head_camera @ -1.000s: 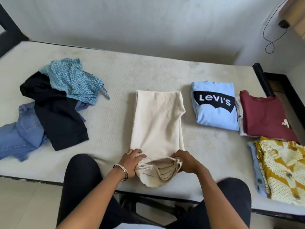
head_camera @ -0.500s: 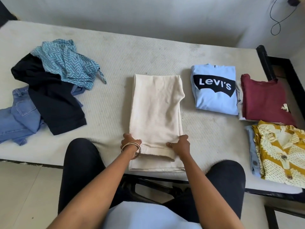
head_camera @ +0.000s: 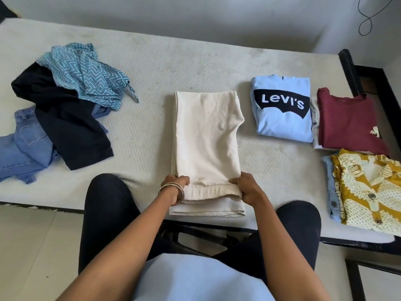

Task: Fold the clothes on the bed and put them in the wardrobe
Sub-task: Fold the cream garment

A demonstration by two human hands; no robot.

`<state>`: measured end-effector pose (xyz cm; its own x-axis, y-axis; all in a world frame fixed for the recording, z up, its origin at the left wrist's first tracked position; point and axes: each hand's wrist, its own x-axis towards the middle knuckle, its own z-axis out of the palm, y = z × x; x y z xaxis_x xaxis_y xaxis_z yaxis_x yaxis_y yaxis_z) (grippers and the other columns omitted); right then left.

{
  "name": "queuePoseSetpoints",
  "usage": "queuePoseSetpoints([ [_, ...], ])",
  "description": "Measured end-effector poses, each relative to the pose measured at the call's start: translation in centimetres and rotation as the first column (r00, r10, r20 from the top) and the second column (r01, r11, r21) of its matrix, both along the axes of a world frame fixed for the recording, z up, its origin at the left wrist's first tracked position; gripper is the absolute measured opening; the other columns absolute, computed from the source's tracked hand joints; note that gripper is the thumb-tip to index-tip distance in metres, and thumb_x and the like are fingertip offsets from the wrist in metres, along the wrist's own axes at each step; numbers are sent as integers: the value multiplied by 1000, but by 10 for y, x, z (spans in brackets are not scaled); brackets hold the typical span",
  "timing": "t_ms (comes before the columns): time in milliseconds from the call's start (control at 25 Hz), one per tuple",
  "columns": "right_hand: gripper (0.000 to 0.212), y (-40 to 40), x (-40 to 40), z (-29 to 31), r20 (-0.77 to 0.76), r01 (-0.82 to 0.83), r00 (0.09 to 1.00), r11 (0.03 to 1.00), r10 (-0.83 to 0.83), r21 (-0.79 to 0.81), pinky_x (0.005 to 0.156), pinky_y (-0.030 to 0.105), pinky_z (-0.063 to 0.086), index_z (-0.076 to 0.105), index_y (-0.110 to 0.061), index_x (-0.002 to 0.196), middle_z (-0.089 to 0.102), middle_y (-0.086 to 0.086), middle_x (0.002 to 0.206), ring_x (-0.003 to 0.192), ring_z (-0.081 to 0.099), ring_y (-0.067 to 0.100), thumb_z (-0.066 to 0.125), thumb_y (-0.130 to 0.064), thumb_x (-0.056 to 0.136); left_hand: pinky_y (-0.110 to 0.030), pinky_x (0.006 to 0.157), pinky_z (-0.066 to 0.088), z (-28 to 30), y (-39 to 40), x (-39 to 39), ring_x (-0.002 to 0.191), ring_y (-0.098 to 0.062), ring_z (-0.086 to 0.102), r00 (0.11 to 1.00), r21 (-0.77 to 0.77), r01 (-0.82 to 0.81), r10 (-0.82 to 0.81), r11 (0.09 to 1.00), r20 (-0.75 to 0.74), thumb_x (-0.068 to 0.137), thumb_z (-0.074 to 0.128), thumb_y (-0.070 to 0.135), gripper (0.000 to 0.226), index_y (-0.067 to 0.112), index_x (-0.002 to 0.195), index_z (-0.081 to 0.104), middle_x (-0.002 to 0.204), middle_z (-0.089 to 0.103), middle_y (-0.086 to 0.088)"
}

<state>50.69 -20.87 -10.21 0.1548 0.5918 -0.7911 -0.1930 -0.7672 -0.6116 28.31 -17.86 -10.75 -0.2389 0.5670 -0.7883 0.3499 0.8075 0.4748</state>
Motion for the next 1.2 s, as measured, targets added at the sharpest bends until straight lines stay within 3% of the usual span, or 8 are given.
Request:
queuePoseSetpoints([
  [120, 22, -11, 6, -13, 206, -214, 952, 974, 225, -76, 51, 34, 52, 52, -2, 110, 58, 14, 101, 81, 61, 29, 63, -7, 92, -32, 69, 46, -3, -6, 0, 81, -29, 57, 999, -30, 8, -7, 1000, 36, 76, 68, 20, 43, -2, 110, 55, 98, 59, -14],
  [280, 66, -17, 0, -24, 663, -247, 685, 952, 304, -182, 90, 49, 43, 34, -9, 132, 46, 16, 129, 121, 45, 36, 66, -46, 89, -47, 92, 42, -9, -22, -1, 120, -41, 45, 936, 181, 178, -109, 967, -336, 90, 60, 41, 58, 10, 132, 35, 130, 44, -21],
  [640, 66, -11, 15, -28, 306, -72, 949, 997, 81, -40, 79, 43, 52, 35, -20, 123, 54, 6, 116, 103, 59, 29, 83, -22, 78, -38, 97, 41, -6, -10, -21, 118, -34, 51, 997, 121, 78, -78, 990, 1, 83, 74, 30, 84, 22, 143, 15, 138, 45, -17],
  [800, 29, -19, 27, -23, 248, -182, 957, 977, 151, 109, 62, 44, 58, 37, -30, 114, 57, 14, 107, 80, 60, 26, 58, -19, 97, -41, 71, 55, -11, -11, -41, 73, -22, 56, 935, 364, 354, -333, 862, -121, 93, 48, 2, 70, 57, 133, 30, 104, 56, -11],
  [880, 32, -23, 38, -22, 362, -329, 899, 925, 246, 189, 58, 42, 58, 47, -28, 105, 50, 14, 112, 76, 55, 26, 41, 2, 96, -32, 73, 55, -11, -13, -48, 86, -22, 56, 805, 379, 591, -552, 712, -218, 91, 52, 3, 72, 65, 124, 37, 124, 48, -10],
  [960, 56, -30, 45, -25, 585, -601, 687, 789, 431, 126, 59, 40, 60, 52, -34, 109, 40, 11, 125, 87, 56, 27, 40, 16, 85, -34, 75, 51, -9, -19, -51, 103, -24, 56, 611, 236, 792, -729, 563, -309, 85, 67, 40, 68, 57, 138, 27, 144, 32, -2],
  [1080, 99, -42, 45, -34, 811, -841, 19, 449, 585, -303, 82, 38, 55, 17, -55, 141, 9, 6, 149, 123, 35, 32, 60, 10, 80, -44, 90, 47, -20, -30, -46, 133, -37, 32, 83, -71, 983, -751, 170, -656, 84, 53, -9, 111, 59, 140, -14, 157, -10, -9],
  [1200, 112, -40, 43, -27, 808, -824, -330, 268, 488, -498, 97, 44, 42, -8, -62, 142, -14, 0, 155, 136, 9, 35, 72, -12, 80, -55, 108, 24, -20, -24, -46, 144, -36, 6, -107, -106, 994, -629, -39, -770, 82, 41, -15, 107, 53, 143, -17, 150, -40, 1],
])
